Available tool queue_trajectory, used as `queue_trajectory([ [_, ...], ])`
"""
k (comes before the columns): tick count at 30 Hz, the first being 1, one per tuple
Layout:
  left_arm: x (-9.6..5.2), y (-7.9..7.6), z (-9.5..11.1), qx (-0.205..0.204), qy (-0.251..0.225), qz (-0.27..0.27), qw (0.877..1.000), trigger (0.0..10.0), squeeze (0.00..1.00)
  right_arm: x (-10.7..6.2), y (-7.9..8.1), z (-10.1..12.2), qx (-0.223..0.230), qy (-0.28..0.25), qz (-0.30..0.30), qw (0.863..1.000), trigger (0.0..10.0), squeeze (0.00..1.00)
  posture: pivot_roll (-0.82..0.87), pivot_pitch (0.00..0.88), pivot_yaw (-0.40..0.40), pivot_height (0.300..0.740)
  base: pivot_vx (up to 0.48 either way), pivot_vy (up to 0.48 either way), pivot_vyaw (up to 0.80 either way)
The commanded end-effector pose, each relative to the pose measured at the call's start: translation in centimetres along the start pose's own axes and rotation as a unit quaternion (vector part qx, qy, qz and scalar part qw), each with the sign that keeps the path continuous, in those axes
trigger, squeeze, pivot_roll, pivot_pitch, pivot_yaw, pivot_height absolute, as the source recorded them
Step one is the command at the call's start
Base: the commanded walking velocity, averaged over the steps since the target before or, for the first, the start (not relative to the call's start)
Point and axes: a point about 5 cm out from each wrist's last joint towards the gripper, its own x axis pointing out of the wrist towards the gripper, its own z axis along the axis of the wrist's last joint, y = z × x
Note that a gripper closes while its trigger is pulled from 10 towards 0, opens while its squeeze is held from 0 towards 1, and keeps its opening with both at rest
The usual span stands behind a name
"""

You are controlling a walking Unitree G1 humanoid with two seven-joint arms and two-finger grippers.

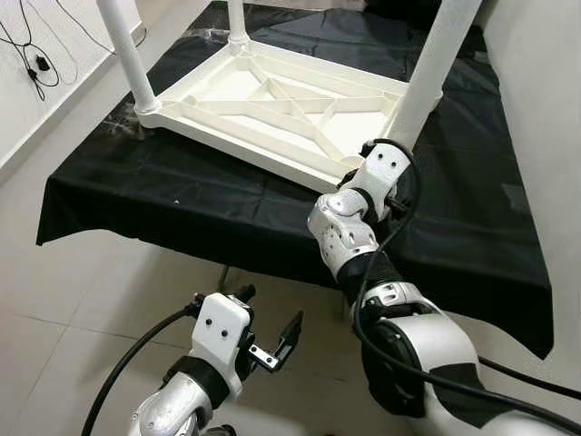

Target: Building children table

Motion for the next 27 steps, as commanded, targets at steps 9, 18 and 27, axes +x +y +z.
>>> queue_trajectory([
  [9, 0.4, 0.4, -1.1, 0.004, 0.014, -0.003, 1.0, 10.0, 0.0, -0.6, -2.2, -1.8, -0.021, 0.0, 0.115, 0.993, 10.0, 0.0, 0.1, 0.159, -0.018, 0.74, 0.0, 0.0, 0.0],
  [18, 0.9, 0.8, -1.5, 0.007, 0.015, -0.003, 1.0, 10.0, 0.0, -1.7, -3.5, -3.0, -0.037, 0.02, 0.233, 0.972, 10.0, 0.0, 0.09, 0.132, -0.019, 0.74, 0.0, 0.0, 0.0],
  [27, 1.5, 1.4, -1.9, 0.012, 0.011, 0.015, 1.0, 10.0, 0.0, -3.0, -8.7, -4.1, -0.07, -0.009, 0.392, 0.917, 10.0, 0.0, 0.07, 0.109, -0.022, 0.74, 0.0, 0.0, 0.0],
])
